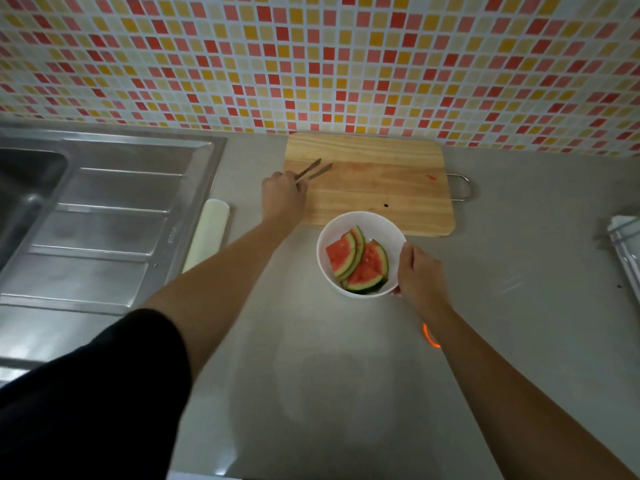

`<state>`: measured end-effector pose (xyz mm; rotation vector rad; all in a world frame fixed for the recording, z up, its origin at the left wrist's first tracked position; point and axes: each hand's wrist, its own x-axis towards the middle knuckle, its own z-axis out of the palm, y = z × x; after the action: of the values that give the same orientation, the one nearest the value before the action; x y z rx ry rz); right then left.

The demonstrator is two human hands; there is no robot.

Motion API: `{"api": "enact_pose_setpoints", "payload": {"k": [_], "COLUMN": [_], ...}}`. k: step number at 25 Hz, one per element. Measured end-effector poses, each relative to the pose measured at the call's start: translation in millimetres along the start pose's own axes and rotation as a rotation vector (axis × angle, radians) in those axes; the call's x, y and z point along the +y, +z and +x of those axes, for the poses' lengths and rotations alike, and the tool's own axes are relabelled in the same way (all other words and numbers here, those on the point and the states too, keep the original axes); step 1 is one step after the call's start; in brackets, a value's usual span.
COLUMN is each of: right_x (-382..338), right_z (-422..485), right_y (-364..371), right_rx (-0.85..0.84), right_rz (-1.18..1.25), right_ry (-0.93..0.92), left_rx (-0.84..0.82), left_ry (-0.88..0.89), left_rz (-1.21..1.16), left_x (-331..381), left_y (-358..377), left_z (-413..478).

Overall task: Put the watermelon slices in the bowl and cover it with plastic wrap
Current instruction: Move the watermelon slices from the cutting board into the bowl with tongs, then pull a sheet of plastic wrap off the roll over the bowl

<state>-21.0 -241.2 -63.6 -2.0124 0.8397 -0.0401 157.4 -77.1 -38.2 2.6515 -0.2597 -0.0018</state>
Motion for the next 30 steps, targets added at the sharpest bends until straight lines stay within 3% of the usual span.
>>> {"api": "enact_pose_setpoints", "payload": {"k": [4, 7, 17, 21, 24, 30], "right_x": [3.4, 2.2, -2.0, -13.7, -44.5, -108.6], "right_z": [0.1, 0.2, 0.5, -4.3, -9.6, -26.4], "right_y": [1.1, 1.3, -1.8, -6.4, -0.2, 79.3], "right_rx": [0.019, 0.015, 0.013, 0.122, 0.223, -0.034], "right_rz": [-0.008, 0.009, -0.113, -0.371, -0.36, -0.243], "right_ry": [-0.012, -0.022, -0.062, -0.198, -0.403, -0.678], "left_rx": [0.021, 0.02, 0.001, 0.061, 0.119, 0.217], "left_ry": [-0.191, -0.177, -0.171, -0.205, -0.156, -0.146], "left_rz": [-0.01, 0.115, 0.031, -0.051, -0.071, -0.021], "left_x": [13.7, 19.6, 12.0, -10.1, -37.5, -116.1], "left_y": [26.9, 35.7, 36.7, 13.8, -16.7, -74.4], "left_z": [15.2, 18.4, 21.7, 13.3, -8.8, -84.6]}}
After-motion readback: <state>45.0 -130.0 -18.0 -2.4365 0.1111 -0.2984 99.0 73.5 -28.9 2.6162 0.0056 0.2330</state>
